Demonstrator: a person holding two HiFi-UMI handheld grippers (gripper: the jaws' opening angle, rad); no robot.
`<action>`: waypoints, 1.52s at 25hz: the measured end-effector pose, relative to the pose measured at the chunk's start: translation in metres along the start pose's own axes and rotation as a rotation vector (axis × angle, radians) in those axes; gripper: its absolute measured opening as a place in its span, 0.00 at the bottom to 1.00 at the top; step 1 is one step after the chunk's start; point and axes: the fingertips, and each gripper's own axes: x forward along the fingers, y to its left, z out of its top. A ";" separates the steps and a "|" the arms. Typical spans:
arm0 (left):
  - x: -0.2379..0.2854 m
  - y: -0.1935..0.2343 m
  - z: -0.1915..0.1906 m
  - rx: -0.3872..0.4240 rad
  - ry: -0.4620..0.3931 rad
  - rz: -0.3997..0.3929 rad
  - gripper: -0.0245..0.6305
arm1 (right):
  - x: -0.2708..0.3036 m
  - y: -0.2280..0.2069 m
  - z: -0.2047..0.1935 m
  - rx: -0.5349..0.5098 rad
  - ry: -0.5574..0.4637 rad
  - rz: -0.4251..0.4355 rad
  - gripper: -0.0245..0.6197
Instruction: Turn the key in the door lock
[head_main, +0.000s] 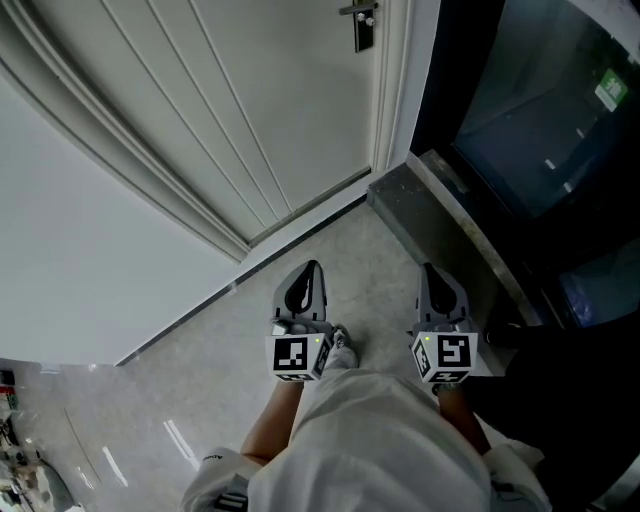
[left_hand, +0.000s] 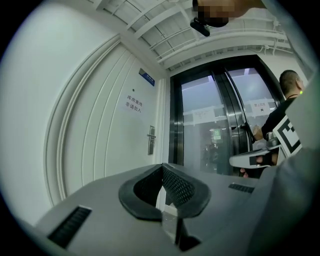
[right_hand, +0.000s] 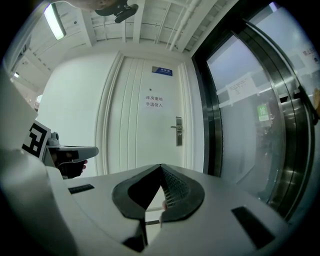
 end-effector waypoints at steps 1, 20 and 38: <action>0.006 0.004 0.000 0.001 0.001 -0.005 0.05 | 0.007 -0.001 0.000 0.000 0.003 -0.009 0.04; 0.092 0.076 -0.006 0.001 0.027 -0.066 0.05 | 0.108 0.010 0.004 -0.003 0.028 -0.084 0.04; 0.187 0.076 -0.019 0.013 0.065 0.050 0.05 | 0.207 -0.061 -0.002 0.006 0.041 -0.004 0.04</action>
